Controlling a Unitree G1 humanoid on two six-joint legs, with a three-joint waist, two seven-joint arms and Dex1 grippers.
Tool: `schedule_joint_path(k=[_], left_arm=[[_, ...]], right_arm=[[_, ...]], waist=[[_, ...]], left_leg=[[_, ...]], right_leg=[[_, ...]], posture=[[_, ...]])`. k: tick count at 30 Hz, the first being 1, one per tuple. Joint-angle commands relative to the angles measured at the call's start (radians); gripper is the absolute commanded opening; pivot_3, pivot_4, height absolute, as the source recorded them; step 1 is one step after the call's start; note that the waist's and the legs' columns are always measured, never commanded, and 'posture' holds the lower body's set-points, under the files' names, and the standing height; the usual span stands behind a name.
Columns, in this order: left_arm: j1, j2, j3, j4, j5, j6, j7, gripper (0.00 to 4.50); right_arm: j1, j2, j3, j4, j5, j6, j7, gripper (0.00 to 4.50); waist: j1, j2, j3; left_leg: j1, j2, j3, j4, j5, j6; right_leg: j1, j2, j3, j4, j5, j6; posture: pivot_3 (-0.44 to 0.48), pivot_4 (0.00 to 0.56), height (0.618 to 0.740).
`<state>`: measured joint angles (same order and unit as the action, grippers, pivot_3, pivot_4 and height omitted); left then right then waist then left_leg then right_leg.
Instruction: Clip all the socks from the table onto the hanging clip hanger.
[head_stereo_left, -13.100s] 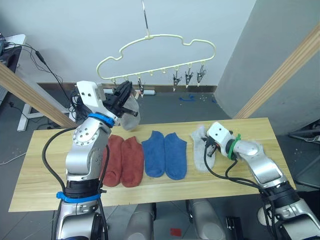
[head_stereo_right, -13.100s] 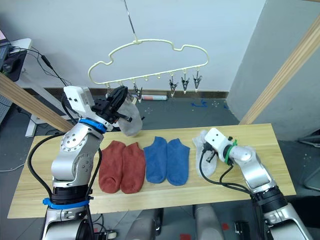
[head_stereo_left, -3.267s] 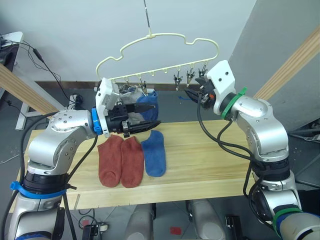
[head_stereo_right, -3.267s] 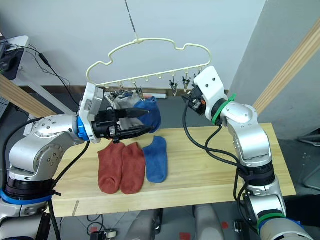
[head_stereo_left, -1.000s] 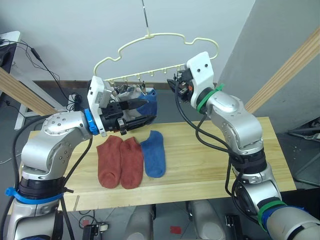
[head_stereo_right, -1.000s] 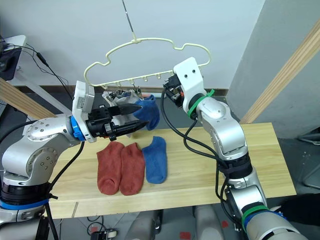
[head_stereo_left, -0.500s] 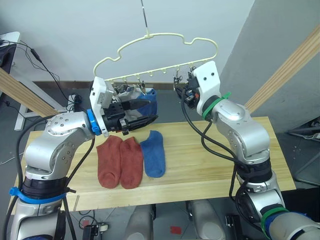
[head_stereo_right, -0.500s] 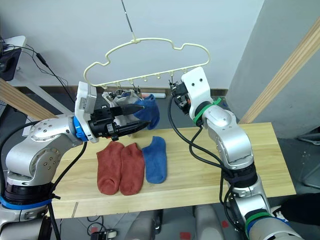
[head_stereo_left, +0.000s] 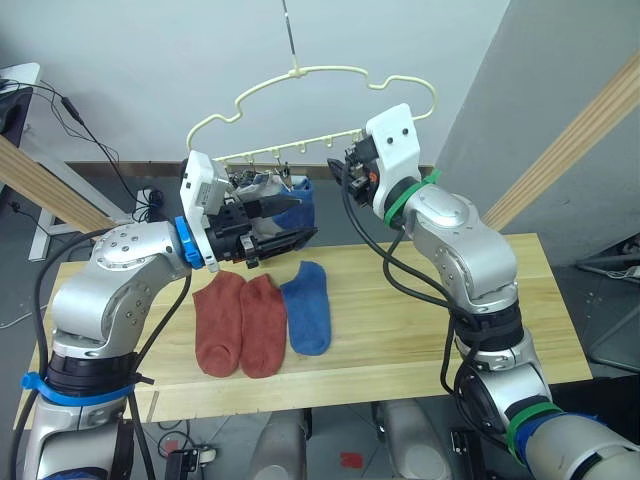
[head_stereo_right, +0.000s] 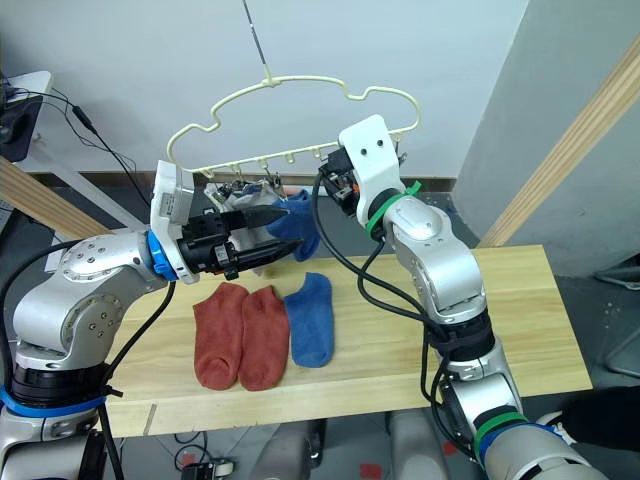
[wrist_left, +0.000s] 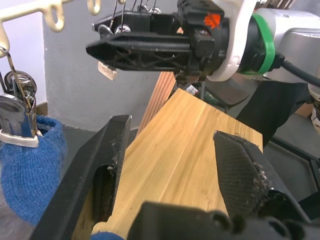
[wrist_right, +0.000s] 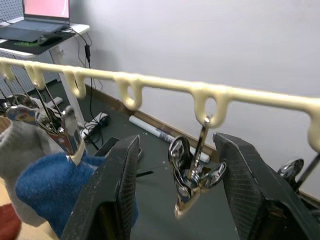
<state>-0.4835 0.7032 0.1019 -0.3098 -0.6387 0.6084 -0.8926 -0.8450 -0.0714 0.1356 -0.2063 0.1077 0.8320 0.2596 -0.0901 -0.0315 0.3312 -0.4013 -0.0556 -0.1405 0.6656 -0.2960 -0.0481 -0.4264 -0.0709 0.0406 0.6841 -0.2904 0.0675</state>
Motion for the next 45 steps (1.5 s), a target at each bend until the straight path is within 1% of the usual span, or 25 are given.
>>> schedule_joint_path(k=[1, 17, 23, 32, 35, 40, 42, 45], left_arm=[[-0.007, -0.002, 0.002, -0.025, -0.002, -0.007, 0.004, 2.98], [-0.006, -0.006, -0.001, -0.027, -0.004, -0.006, 0.017, 2.98], [-0.004, -0.009, -0.001, -0.032, -0.008, -0.003, 0.022, 2.98], [-0.005, -0.010, -0.005, -0.031, -0.007, -0.006, 0.024, 2.98], [-0.005, -0.010, -0.010, -0.028, -0.007, -0.009, 0.023, 2.98], [-0.007, -0.011, -0.012, -0.023, -0.005, -0.013, 0.019, 2.98], [-0.008, -0.010, -0.013, -0.022, -0.004, -0.013, 0.018, 2.98], [-0.008, -0.009, -0.014, -0.022, -0.002, -0.014, 0.016, 2.98]], right_arm=[[-0.022, 0.022, -0.028, -0.012, 0.025, -0.021, -0.009, 2.45], [-0.038, 0.072, -0.049, 0.040, 0.047, -0.052, -0.033, 2.45], [-0.029, 0.073, -0.045, 0.035, 0.044, -0.060, -0.029, 2.45], [0.030, 0.002, -0.018, -0.051, 0.002, -0.044, -0.039, 2.45], [0.056, -0.011, -0.021, -0.104, 0.008, -0.009, -0.043, 2.45], [0.083, -0.017, -0.022, -0.139, 0.008, 0.021, -0.050, 2.45], [0.084, -0.013, -0.025, -0.141, 0.012, 0.028, -0.051, 2.08], [0.081, -0.013, -0.025, -0.140, 0.016, 0.031, -0.046, 2.08]], waist=[[0.000, 0.000, 0.000], [-0.001, 0.000, 0.000], [-0.001, 0.000, 0.000], [0.000, 0.000, 0.000], [-0.001, 0.000, 0.000], [-0.002, 0.000, 0.000], [-0.002, 0.000, 0.000], [-0.002, 0.000, 0.000]], left_leg=[[0.000, 0.000, 0.000, 0.000, 0.000, 0.000], [0.000, 0.000, 0.000, 0.000, 0.000, 0.000], [0.000, 0.000, 0.000, 0.000, 0.000, 0.000], [0.000, 0.000, 0.001, 0.000, 0.000, 0.000], [0.000, 0.000, 0.000, 0.000, 0.000, 0.000], [0.000, 0.000, 0.003, 0.001, 0.000, 0.000], [0.000, 0.001, 0.005, 0.002, 0.000, 0.000], [0.000, 0.001, 0.007, 0.004, 0.000, 0.000]], right_leg=[[0.000, 0.000, 0.000, 0.000, 0.000, 0.000], [0.000, 0.000, 0.000, 0.001, 0.000, 0.000], [0.000, 0.000, 0.000, 0.001, 0.000, 0.000], [0.000, 0.000, 0.000, 0.001, 0.000, 0.000], [-0.001, 0.000, 0.000, 0.001, 0.000, 0.000], [-0.004, 0.000, 0.000, 0.005, 0.000, 0.000], [-0.005, 0.000, 0.001, 0.008, 0.000, 0.000], [-0.009, -0.001, 0.001, 0.013, 0.000, 0.000]], posture=[[-0.069, 0.334, 0.740], [-0.066, 0.335, 0.740], [-0.067, 0.336, 0.740], [-0.070, 0.334, 0.740], [-0.073, 0.333, 0.740], [-0.076, 0.331, 0.740], [-0.075, 0.331, 0.740], [-0.074, 0.329, 0.740]])
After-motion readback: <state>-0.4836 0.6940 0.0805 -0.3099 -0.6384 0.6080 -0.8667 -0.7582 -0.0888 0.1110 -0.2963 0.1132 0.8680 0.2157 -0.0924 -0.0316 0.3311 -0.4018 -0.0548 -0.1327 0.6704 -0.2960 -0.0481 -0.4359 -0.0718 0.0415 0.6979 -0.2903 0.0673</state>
